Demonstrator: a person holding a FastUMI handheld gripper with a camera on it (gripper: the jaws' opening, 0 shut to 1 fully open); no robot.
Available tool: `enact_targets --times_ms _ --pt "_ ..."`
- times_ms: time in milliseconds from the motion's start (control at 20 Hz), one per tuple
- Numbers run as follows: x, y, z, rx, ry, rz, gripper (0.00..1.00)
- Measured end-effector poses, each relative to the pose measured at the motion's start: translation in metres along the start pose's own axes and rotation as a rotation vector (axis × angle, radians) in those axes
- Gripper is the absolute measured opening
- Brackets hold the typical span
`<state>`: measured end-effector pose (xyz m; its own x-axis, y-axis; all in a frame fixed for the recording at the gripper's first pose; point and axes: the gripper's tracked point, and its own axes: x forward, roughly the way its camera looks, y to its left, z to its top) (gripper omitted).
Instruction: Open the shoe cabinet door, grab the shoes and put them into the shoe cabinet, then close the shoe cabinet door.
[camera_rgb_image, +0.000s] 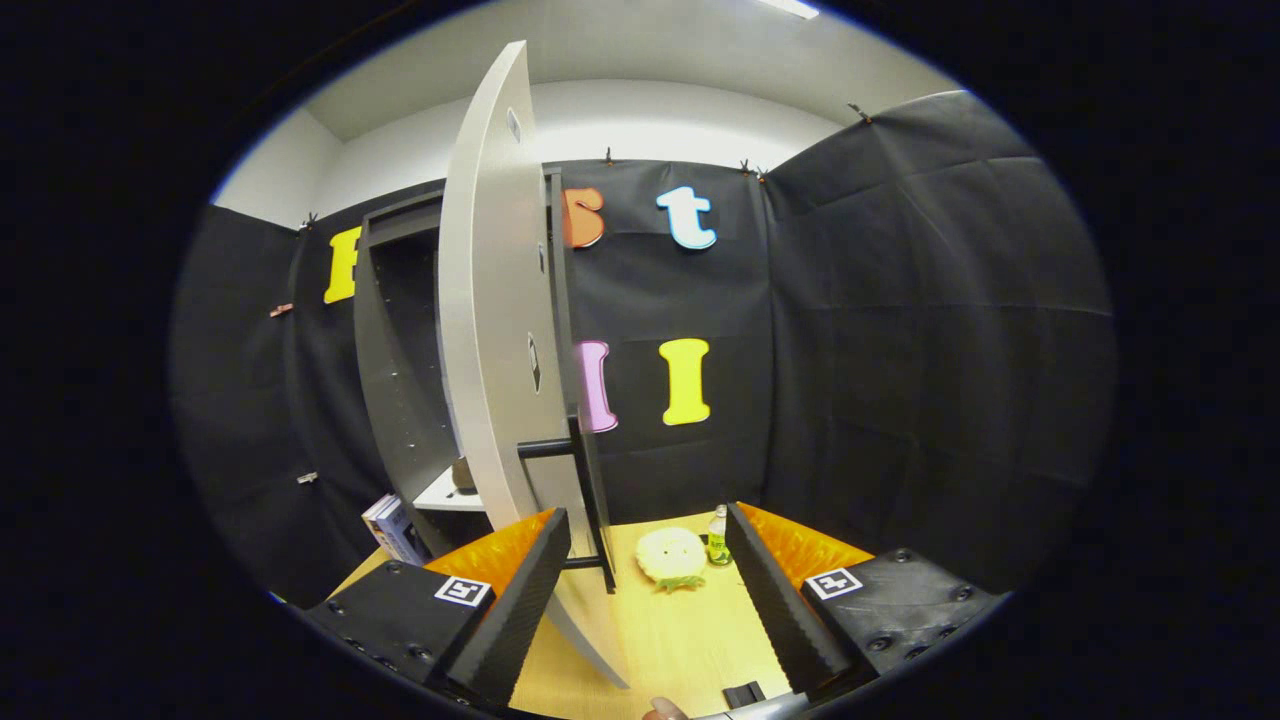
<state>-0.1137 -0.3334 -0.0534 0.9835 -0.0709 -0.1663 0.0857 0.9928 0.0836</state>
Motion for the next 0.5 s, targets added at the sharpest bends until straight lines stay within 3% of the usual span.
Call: enact_targets --times_ms 500 --pt "-0.001 0.038 -0.005 -0.010 0.027 0.144 0.96"
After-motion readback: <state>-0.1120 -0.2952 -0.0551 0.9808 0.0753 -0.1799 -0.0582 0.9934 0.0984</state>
